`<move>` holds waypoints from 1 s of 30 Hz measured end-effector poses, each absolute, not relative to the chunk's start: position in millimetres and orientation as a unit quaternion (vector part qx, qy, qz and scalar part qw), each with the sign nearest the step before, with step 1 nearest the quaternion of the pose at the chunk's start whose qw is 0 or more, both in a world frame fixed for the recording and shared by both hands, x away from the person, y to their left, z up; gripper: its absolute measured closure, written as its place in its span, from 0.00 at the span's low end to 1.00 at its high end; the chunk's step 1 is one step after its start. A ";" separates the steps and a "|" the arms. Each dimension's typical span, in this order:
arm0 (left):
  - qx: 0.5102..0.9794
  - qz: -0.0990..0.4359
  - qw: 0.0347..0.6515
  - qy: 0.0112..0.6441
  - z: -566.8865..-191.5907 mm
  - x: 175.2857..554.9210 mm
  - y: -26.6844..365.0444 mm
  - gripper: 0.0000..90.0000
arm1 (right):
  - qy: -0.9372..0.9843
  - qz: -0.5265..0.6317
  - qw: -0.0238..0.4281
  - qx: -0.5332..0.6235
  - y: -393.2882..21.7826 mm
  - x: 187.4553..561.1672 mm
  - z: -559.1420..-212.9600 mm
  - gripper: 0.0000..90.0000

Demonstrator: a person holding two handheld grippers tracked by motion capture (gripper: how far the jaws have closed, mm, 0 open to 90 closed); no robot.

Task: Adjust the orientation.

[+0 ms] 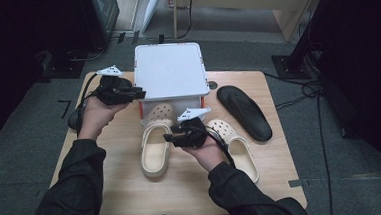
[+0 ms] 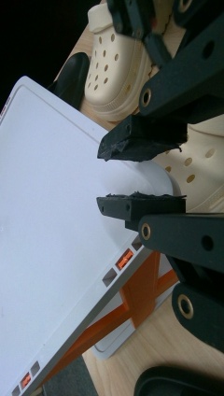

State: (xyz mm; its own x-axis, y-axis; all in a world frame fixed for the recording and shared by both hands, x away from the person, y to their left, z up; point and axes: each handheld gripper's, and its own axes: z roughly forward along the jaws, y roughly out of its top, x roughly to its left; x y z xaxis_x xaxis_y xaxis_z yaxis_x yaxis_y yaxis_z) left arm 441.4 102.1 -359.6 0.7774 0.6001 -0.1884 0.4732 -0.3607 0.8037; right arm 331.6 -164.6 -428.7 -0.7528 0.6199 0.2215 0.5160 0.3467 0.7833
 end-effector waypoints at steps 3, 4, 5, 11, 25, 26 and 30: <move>0.826 0.077 0.454 0.324 -358.2 441.6 100.4 0.80 | 0.824 0.452 0.048 0.338 -160.6 321.1 -429.6 0.64; 0.828 0.080 0.452 0.323 -358.1 441.8 100.2 0.80 | 0.826 0.451 0.045 0.334 -158.5 317.1 -431.1 0.65; 0.828 0.080 0.452 0.323 -358.1 441.8 100.2 0.80 | 0.826 0.451 0.045 0.334 -158.5 317.1 -431.1 0.65; 0.822 0.077 0.459 0.327 -359.7 443.8 100.6 0.81 | 0.839 0.447 0.020 0.310 -138.1 292.6 -443.3 0.67; 0.819 0.078 0.466 0.327 -361.7 444.9 97.2 0.81 | 0.881 0.399 0.025 0.252 -95.6 265.4 -480.7 0.75; 0.819 0.079 0.466 0.326 -362.0 444.9 97.2 0.82 | 0.882 0.401 0.034 0.247 -95.2 265.1 -482.6 0.77; 0.818 0.081 0.466 0.327 -362.1 444.5 97.1 0.82 | 0.882 0.401 0.046 0.243 -95.9 266.8 -483.9 0.79</move>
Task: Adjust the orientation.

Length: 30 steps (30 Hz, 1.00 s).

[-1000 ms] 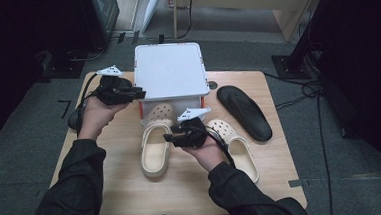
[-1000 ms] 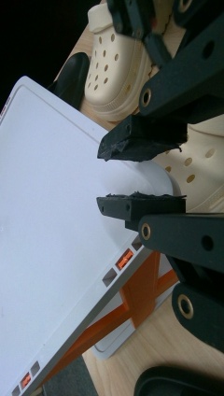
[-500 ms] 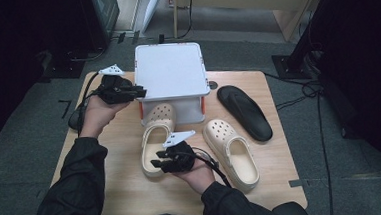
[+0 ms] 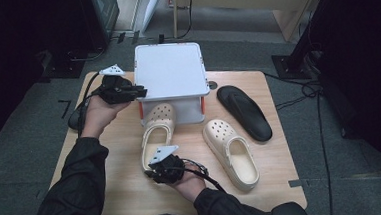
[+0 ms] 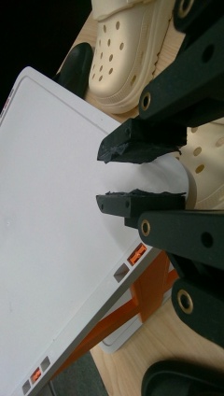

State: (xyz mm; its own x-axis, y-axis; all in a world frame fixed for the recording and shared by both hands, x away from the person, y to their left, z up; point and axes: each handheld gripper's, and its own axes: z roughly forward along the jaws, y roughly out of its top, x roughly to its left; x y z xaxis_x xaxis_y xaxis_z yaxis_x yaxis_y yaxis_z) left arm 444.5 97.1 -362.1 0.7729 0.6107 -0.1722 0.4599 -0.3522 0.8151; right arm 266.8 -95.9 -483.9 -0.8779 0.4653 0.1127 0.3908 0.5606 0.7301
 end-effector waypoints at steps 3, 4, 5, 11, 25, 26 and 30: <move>0.818 0.081 0.465 0.328 -362.0 444.4 96.7 0.83 | 0.879 0.408 0.031 0.244 -97.7 268.8 -484.3 0.86; 0.818 0.081 0.465 0.328 -362.0 444.4 96.7 0.83 | 0.881 0.408 0.030 0.238 -97.6 268.9 -483.6 0.88; 0.818 0.081 0.466 0.329 -362.0 444.5 96.8 0.83 | 0.883 0.405 0.029 0.236 -96.9 268.5 -482.1 0.91; 0.817 0.080 0.466 0.330 -362.2 444.6 96.9 0.83 | 0.896 0.388 0.027 0.213 -97.8 271.6 -474.6 0.94; 0.816 0.078 0.466 0.333 -362.0 444.7 97.0 0.83 | 0.890 0.406 0.028 0.204 -105.0 296.8 -454.3 0.94; 0.817 0.079 0.465 0.332 -361.9 444.6 96.9 0.83 | 0.885 0.412 0.023 0.215 -106.1 304.9 -454.0 0.94; 0.817 0.079 0.465 0.332 -361.9 444.6 97.0 0.83 | 0.880 0.418 0.018 0.225 -106.3 323.2 -453.4 0.94</move>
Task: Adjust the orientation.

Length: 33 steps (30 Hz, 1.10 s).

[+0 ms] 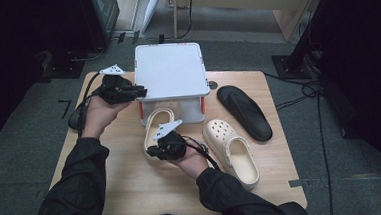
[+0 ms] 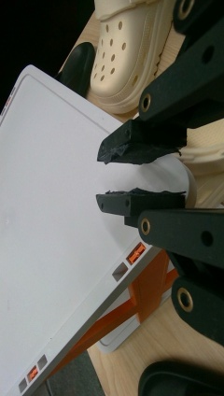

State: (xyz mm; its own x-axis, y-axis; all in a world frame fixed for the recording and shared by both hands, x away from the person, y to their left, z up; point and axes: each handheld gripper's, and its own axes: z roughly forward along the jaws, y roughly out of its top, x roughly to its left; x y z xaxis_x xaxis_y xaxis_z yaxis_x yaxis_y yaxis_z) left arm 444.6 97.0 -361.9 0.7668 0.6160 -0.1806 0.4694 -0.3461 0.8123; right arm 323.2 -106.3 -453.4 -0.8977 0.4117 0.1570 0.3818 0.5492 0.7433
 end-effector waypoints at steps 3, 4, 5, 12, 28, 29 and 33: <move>0.816 0.077 0.466 0.333 -362.1 444.9 97.4 0.83 | 0.879 0.416 0.023 0.232 -105.5 334.9 -453.8 0.94; 0.816 0.077 0.467 0.333 -362.2 444.9 97.5 0.83 | 0.878 0.416 0.023 0.236 -105.5 338.9 -454.3 0.94; 0.816 0.077 0.467 0.333 -362.2 444.9 97.5 0.83 | 0.878 0.416 0.023 0.236 -105.5 338.9 -454.3 0.94; 0.815 0.074 0.468 0.334 -362.4 445.3 98.1 0.83 | 0.870 0.416 0.020 0.264 -108.3 353.6 -459.4 0.90; 0.814 0.072 0.469 0.335 -362.5 445.5 98.2 0.83 | 0.788 0.441 0.099 0.419 -158.3 360.4 -457.0 0.61; 0.814 0.072 0.469 0.335 -362.5 445.5 98.2 0.83 | 0.788 0.441 0.099 0.419 -158.3 360.4 -457.0 0.61; 0.813 0.070 0.471 0.335 -362.7 446.0 99.0 0.83 | 0.780 0.442 0.113 0.428 -152.8 364.3 -459.5 0.60</move>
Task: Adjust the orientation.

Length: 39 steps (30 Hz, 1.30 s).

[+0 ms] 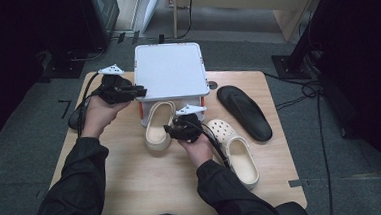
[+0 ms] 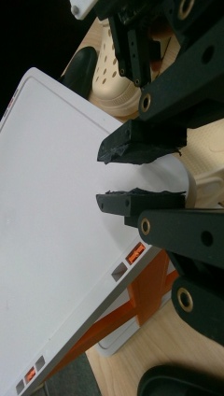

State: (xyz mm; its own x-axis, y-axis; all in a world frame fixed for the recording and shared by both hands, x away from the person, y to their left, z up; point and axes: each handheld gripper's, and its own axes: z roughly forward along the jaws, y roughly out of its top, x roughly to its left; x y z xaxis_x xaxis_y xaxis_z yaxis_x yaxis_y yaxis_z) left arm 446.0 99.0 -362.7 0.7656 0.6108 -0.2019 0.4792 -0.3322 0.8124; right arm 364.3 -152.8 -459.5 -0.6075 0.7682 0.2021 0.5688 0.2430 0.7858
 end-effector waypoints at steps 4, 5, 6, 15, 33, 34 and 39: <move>0.813 0.070 0.470 0.335 -362.6 445.7 98.8 0.83 | 0.783 0.426 0.126 0.436 -149.0 367.6 -463.0 0.55; 0.813 0.070 0.471 0.335 -362.6 445.8 98.8 0.83 | 0.776 0.427 0.118 0.450 -150.0 370.3 -467.3 0.54; 0.813 0.070 0.471 0.335 -362.6 445.8 98.8 0.83 | 0.776 0.427 0.118 0.450 -150.0 370.3 -467.3 0.54; 0.813 0.068 0.471 0.335 -362.8 446.1 99.2 0.83 | 0.773 0.434 0.108 0.450 -145.2 385.0 -473.1 0.56; 0.812 0.068 0.471 0.337 -362.6 446.1 98.8 0.83 | 0.798 0.438 0.088 0.404 -149.5 349.7 -453.0 0.53; 0.812 0.068 0.471 0.337 -362.6 446.1 98.8 0.83 | 0.798 0.438 0.088 0.404 -149.5 349.7 -453.0 0.53; 0.812 0.065 0.471 0.339 -362.5 446.3 99.1 0.83 | 0.834 0.434 0.086 0.329 -138.1 312.7 -453.4 0.73</move>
